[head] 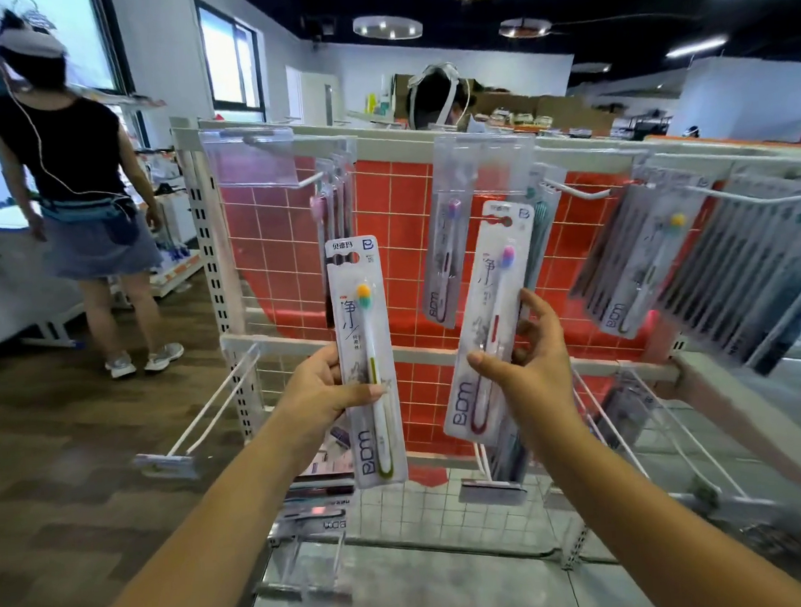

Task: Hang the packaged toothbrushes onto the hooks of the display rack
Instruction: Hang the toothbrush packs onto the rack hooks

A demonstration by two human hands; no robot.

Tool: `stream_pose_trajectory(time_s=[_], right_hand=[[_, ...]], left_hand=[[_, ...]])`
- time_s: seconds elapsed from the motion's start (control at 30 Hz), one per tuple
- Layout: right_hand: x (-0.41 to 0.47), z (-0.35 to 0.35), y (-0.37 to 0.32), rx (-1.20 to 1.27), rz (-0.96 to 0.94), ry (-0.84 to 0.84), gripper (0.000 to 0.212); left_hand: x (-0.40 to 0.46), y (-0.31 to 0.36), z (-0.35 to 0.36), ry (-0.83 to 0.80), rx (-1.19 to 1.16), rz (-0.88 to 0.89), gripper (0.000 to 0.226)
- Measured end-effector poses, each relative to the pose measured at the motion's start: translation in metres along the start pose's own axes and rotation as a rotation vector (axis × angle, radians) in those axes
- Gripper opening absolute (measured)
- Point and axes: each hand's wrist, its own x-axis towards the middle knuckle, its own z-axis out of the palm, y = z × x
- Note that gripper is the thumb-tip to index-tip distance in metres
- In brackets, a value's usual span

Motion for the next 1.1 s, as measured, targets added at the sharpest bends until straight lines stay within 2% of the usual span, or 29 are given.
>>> stream_pose_trajectory(time_s=[0.1, 0.27, 0.63, 0.8, 0.93, 1.1], right_hand=[[0.012, 0.003, -0.011, -0.003, -0.040, 0.032, 0.079], [0.015, 0.015, -0.018, -0.028, -0.125, -0.018, 0.074], [0.017, 0.018, -0.013, -0.136, -0.103, -0.098, 0.074], [0.039, 0.023, -0.006, -0.258, -0.110, -0.071, 0.076], [0.062, 0.032, 0.002, -0.255, -0.049, -0.058, 0.077], [0.092, 0.039, -0.002, -0.444, -0.047, -0.042, 0.082]], left_hand=[[0.002, -0.002, -0.002, 0.008, -0.001, -0.008, 0.042], [0.003, -0.002, -0.004, 0.003, 0.009, 0.000, 0.049], [0.005, 0.001, -0.017, 0.031, 0.013, 0.001, 0.051], [0.010, -0.003, -0.018, 0.018, -0.007, -0.006, 0.049], [0.012, -0.006, -0.018, 0.019, -0.026, -0.016, 0.048], [0.008, -0.009, -0.019, 0.056, -0.016, -0.037, 0.042]])
